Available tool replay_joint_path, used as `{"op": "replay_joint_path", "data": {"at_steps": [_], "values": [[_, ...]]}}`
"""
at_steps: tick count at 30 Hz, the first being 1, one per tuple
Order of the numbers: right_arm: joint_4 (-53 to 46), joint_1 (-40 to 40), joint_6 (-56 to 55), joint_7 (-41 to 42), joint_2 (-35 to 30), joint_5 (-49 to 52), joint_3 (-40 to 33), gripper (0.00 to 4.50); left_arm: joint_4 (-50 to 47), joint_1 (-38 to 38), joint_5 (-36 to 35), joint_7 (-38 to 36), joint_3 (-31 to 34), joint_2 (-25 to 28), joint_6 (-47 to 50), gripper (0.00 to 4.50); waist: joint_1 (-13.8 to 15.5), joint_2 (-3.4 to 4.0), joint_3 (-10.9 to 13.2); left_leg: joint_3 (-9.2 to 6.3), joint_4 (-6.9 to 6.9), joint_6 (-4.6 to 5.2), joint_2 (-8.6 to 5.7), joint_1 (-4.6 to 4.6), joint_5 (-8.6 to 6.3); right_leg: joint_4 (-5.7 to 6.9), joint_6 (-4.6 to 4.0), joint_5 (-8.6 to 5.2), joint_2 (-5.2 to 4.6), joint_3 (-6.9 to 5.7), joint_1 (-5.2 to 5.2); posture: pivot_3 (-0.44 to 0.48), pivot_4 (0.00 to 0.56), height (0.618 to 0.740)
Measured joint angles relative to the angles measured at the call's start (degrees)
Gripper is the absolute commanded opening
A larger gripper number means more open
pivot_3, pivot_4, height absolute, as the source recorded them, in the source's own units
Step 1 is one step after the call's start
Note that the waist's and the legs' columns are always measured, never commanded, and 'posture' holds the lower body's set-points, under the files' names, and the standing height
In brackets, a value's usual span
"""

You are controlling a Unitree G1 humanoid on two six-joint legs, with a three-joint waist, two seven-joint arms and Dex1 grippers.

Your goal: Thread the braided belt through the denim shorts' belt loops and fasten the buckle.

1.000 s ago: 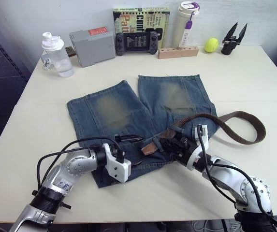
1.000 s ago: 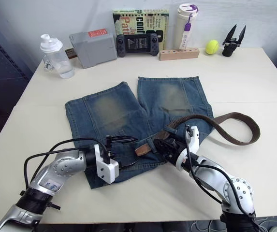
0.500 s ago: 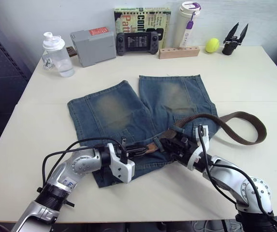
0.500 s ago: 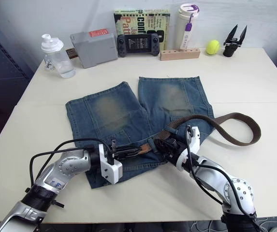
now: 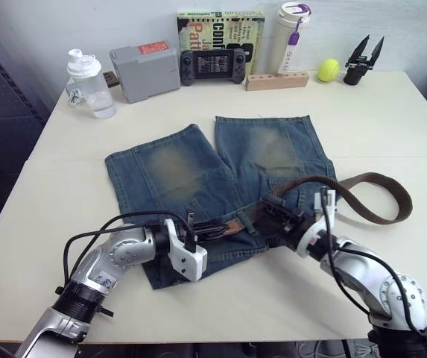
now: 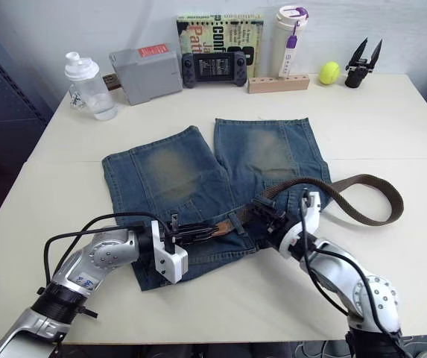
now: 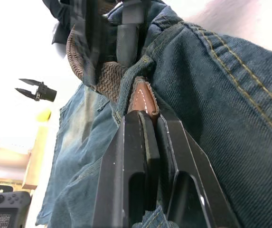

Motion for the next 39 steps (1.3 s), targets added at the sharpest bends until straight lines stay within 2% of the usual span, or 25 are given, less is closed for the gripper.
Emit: {"op": "replay_joint_path", "data": {"at_steps": [1, 2, 3, 4, 5, 6, 9, 12, 15, 20, 23, 24, 26, 27, 28, 30, 32, 39], "values": [[-1.19, 0.92, 0.91, 1.47, -2.99, 0.52, -1.68, 3.53, 0.06, -0.07, 0.09, 0.10, -0.01, -0.02, -0.08, 0.00, 0.03, 0.02, 0.02, 0.00, -0.01, 0.04, -0.03, -0.01, 0.00, -0.03, 0.01, 0.01, -0.03, 0.00, 0.00, 0.000, 0.150, 0.726], [-1.83, 1.43, 1.64, 2.75, -4.68, 0.77, -3.37, 3.76, 0.13, -0.12, 0.14, 0.17, -0.02, -0.05, -0.09, 0.00, 0.02, 0.02, 0.01, 0.01, 0.01, 0.06, -0.03, -0.01, -0.01, -0.01, 0.01, 0.01, -0.03, -0.01, 0.01, 0.000, 0.150, 0.726], [-2.39, 2.13, 2.74, 5.12, -7.53, 0.83, -5.36, 4.20, 0.24, -0.33, 0.25, 0.26, -0.15, -0.25, -0.08, 0.00, 0.01, -0.01, 0.00, 0.03, 0.04, 0.06, -0.02, 0.00, -0.01, -0.02, 0.02, 0.01, -0.03, -0.01, 0.02, 0.000, 0.150, 0.726], [-2.67, 2.79, 3.76, 7.00, -9.97, 0.55, -6.47, 4.36, 0.27, -0.47, 0.34, 0.35, -0.29, -0.44, -0.09, 0.00, 0.01, 0.00, 0.00, 0.04, 0.04, 0.10, -0.04, 0.00, -0.03, -0.03, 0.03, 0.02, -0.06, 0.01, 0.02, 0.000, 0.150, 0.726], [-2.98, 3.83, 5.56, 10.25, -13.95, -1.07, -8.45, 4.36, 0.35, -0.70, 0.47, 0.44, -0.43, -0.55, -0.16, 0.00, 0.05, 0.00, 0.00, 0.05, 0.05, 0.12, -0.02, 0.00, -0.04, -0.02, 0.03, 0.02, -0.06, 0.00, 0.03, 0.000, 0.150, 0.726], [-4.23, 5.36, 7.46, 17.51, -21.40, -9.99, -10.40, 4.36, 0.82, -1.06, 0.78, 0.61, -0.78, -0.77, -0.32, 0.00, 0.06, 0.01, 0.01, 0.07, 0.05, 0.14, -0.03, 0.00, -0.05, -0.03, 0.03, 0.02, -0.07, 0.01, 0.03, 0.000, 0.150, 0.726], [-5.55, 6.45, 7.71, 25.44, -27.74, -22.07, -11.86, 4.36, 1.84, -1.39, 0.96, 0.93, -1.02, -1.17, -0.64, 0.00, 0.13, -0.07, -0.02, 0.05, 0.06, 0.16, -0.01, 0.01, -0.07, -0.08, 0.04, 0.02, -0.04, -0.03, 0.06, 0.000, 0.150, 0.726], [-6.31, 7.77, 2.74, 34.87, -35.11, -44.18, -6.51, 4.36, 2.25, -1.99, 1.22, 1.13, -1.67, -1.85, -0.88, 0.00, 0.11, -0.07, -0.02, 0.08, 0.06, 0.16, -0.06, 0.01, -0.07, -0.08, 0.05, 0.03, -0.06, -0.01, 0.06, 0.000, 0.150, 0.726], [-6.11, 7.97, -1.87, 40.05, -36.56, -58.13, -0.60, 4.36, 2.35, -2.13, 1.29, 1.37, -2.02, -1.95, -1.06, 0.00, 0.19, -0.10, 0.00, 0.05, 0.07, 0.15, -0.07, 0.00, -0.06, -0.09, 0.06, 0.03, -0.06, -0.05, 0.06, 0.000, 0.150, 0.726], [-3.32, 5.97, -4.85, 42.71, -33.88, -69.55, 4.41, 4.36, 2.39, -2.19, 1.40, 1.69, -2.14, -2.04, -1.12, 0.00, 0.18, -0.12, 0.01, 0.01, 0.15, 0.13, -0.08, 0.01, -0.05, -0.10, 0.09, 0.05, -0.06, -0.11, 0.15, 0.000, 0.150, 0.726], [-0.32, 4.84, -4.95, 42.64, -30.10, -74.37, 6.10, 3.63, 2.38, -2.19, 1.42, 1.71, -2.15, -2.04, -1.11, 0.00, 0.21, -0.12, 0.01, -0.02, 0.15, 0.12, -0.08, 0.01, -0.05, -0.11, 0.09, 0.05, -0.06, -0.13, 0.16, 0.000, 0.150, 0.726], [-0.03, 4.48, -4.95, 42.85, -28.87, -75.37, 6.22, 2.95, 2.38, -2.19, 1.42, 1.71, -2.17, -2.03, -1.11, 0.00, 0.17, -0.11, 0.01, -0.02, 0.15, 0.12, -0.08, 0.01, -0.05, -0.11, 0.09, 0.05, -0.06, -0.12, 0.16, 0.000, 0.150, 0.726], [0.44, 3.95, -4.97, 43.06, -27.43, -77.05, 6.22, 2.26, 2.38, -2.19, 1.42, 1.71, -2.17, -2.04, -1.09, 0.00, 0.17, -0.11, 0.01, -0.02, 0.15, 0.12, -0.09, 0.01, -0.04, -0.10, 0.10, 0.05, -0.06, -0.13, 0.17, 0.000, 0.150, 0.726], [0.82, 3.34, -4.82, 43.04, -26.14, -78.04, 6.09, 1.67, 2.37, -2.19, 1.43, 1.72, -2.17, -2.03, -1.07, 0.00, 0.21, -0.12, 0.01, -0.02, 0.17, 0.12, -0.09, 0.02, -0.04, -0.11, 0.10, 0.05, -0.06, -0.14, 0.20, 0.000, 0.150, 0.726], [0.88, 3.25, -4.80, 43.03, -25.81, -78.26, 6.09, 1.47, 2.37, -2.19, 1.43, 1.72, -2.17, -2.06, -1.07, 0.00, 0.21, -0.12, 0.00, -0.02, 0.17, 0.12, -0.08, 0.02, -0.04, -0.11, 0.10, 0.05, -0.06, -0.15, 0.21, 0.000, 0.150, 0.726], [1.41, 2.31, -4.17, 42.53, -23.66, -78.96, 6.03, 0.60, 2.34, -2.19, 1.44, 1.74, -2.17, -2.07, -1.05, 0.00, 0.21, -0.12, 0.00, -0.03, 0.18, 0.12, -0.09, 0.02, -0.04, -0.11, 0.10, 0.06, -0.06, -0.15, 0.21, 0.000, 0.150, 0.726], [1.69, 1.41, -3.14, 41.82, -22.45, -79.02, 5.79, 0.03, 2.32, -2.19, 1.49, 1.77, -2.18, -2.06, -1.04, 0.00, 0.21, -0.12, 0.00, -0.04, 0.18, 0.12, -0.09, 0.03, -0.04, -0.10, 0.11, 0.06, -0.07, -0.14, 0.21, 0.000, 0.150, 0.726], [6.92, -6.20, 6.80, 33.47, -11.24, -75.69, -1.66, 0.03, 1.55, -2.29, 3.65, 3.69, -2.16, -2.17, -1.47, 0.00, 0.21, -0.12, 0.00, -0.04, 0.18, 0.11, -0.10, 0.01, -0.04, -0.07, 0.11, 0.06, -0.07, -0.15, 0.20, 0.000, 0.150, 0.726]]}}
